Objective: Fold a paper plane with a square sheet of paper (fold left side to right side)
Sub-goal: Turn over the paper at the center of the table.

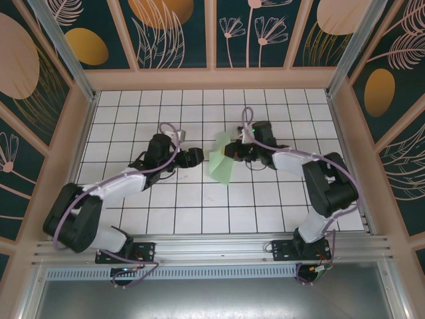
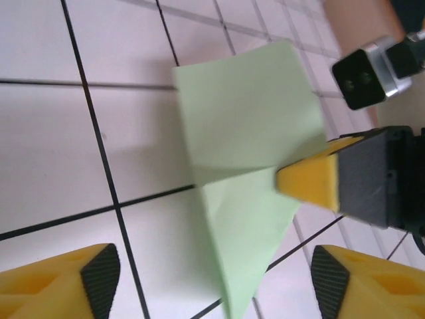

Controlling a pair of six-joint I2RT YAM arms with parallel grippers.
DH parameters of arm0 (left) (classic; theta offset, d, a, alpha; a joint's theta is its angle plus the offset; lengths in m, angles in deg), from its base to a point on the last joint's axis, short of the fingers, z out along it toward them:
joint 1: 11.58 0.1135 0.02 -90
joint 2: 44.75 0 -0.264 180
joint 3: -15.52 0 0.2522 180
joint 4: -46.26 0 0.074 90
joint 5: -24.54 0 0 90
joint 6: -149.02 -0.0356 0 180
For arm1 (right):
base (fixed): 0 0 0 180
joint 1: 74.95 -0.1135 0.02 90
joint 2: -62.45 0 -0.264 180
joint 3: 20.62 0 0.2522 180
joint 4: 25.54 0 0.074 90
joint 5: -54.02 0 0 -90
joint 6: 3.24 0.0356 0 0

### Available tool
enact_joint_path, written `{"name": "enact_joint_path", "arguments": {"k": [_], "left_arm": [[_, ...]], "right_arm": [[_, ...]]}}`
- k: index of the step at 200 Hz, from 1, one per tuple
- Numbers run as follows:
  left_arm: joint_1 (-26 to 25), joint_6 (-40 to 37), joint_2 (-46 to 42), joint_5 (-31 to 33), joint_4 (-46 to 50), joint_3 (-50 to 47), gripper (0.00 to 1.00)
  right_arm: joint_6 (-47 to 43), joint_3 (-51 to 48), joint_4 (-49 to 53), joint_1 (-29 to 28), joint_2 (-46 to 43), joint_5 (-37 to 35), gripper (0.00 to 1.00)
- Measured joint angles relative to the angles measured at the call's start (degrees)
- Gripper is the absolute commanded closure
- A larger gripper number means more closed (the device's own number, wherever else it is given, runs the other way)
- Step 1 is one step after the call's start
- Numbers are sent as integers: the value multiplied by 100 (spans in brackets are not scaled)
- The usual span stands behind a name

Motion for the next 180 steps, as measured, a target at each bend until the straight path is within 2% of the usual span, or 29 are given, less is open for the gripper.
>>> {"name": "enact_joint_path", "arguments": {"k": [12, 45, 85, 125, 150, 180], "left_arm": [[111, 166, -378, -39, -116, -81, 2], [238, 616, -949, -533, -719, -72, 1], [236, 1237, -807, -1502, -1716, 221, 1], [236, 1661, -546, -2124, -2520, 612, 2], [236, 1943, -402, -2393, -2986, 616, 8], [232, 2214, -367, -2527, -3379, 614, 27]], "right_arm": [[7, 0, -199, 264, -358, 216, 94], [114, 229, -660, 638, -1049, 907, 94], [310, 809, -1014, 535, -1314, 1606, 94], [323, 1298, -1067, 133, -1375, 1945, 94], [374, 1379, -1093, -55, -1375, 2028, 93], [599, 1377, -1268, -90, -1375, 2109, 93]]}}
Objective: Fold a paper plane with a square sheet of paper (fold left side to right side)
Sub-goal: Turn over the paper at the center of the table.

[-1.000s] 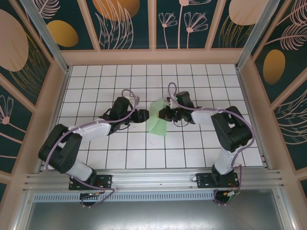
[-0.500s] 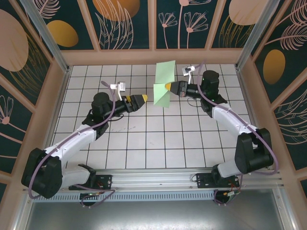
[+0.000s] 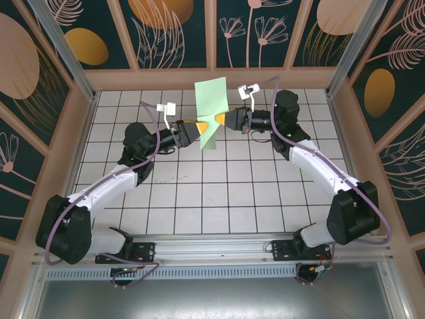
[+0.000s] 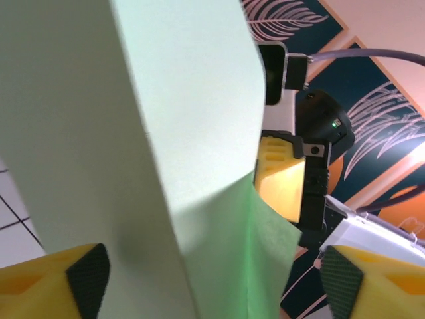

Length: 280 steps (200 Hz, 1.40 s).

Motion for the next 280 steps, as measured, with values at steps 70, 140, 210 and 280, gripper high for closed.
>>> {"name": "enact_joint_path", "arguments": {"k": [70, 140, 210, 280], "left_arm": [[0, 184, 0, -31, -321, -2, 75], [-103, -911, -284, 597, 1556, 63, 100], [-1357, -2173, -632, 3694, 5783, 927, 100], [-2957, -1145, 1561, 6918, 9683, 3088, 100]], "right_arm": [[208, -79, -203, 0, 0, -15, 79], [-787, -179, 1532, 348, -492, -1187, 44], [-1775, -439, 4194, 826, -1095, -5359, 17], [-1803, -1010, 4564, 874, -1550, -6725, 6]]}}
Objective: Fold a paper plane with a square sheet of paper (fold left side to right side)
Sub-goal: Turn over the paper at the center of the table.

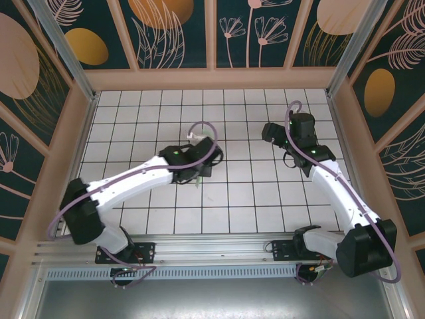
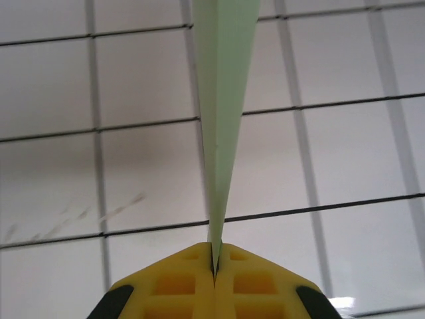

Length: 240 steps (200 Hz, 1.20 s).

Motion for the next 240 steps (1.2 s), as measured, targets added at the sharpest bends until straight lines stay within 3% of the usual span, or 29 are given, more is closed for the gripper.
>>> {"name": "enact_joint_path", "arguments": {"k": [46, 98, 184, 240], "left_arm": [[-280, 817, 1823, 1064, 1781, 1300, 100], [-284, 1038, 2741, 1303, 2551, 2009, 100], [-37, 348, 4133, 348, 2562, 3257, 100], [186, -214, 4415, -463, 2267, 3707, 81]], "right_arm": [[-2, -195, -7, 7, -98, -186, 5], [-2, -343, -20, 70, -195, -181, 5], [-2, -468, -7, 179, -557, -166, 5], [0, -542, 2, 221, -560, 15, 5]]}}
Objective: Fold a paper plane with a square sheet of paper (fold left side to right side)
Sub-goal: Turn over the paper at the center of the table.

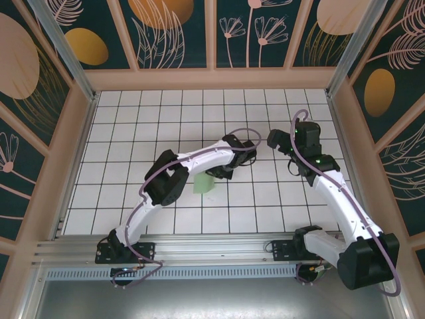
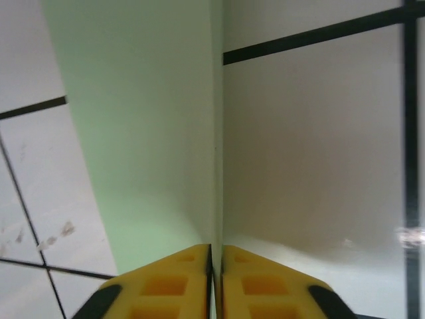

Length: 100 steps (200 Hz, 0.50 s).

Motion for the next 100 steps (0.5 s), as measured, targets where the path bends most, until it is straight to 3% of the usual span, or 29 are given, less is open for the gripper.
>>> {"name": "enact_joint_path", "arguments": {"k": [60, 100], "left_arm": [[295, -520, -48, -1003, -767, 66, 52], [564, -732, -1147, -1834, -2083, -1139, 40]], "right_arm": [[2, -2, -7, 9, 164, 450, 5], [0, -57, -168, 7, 461, 1266, 12]]}}
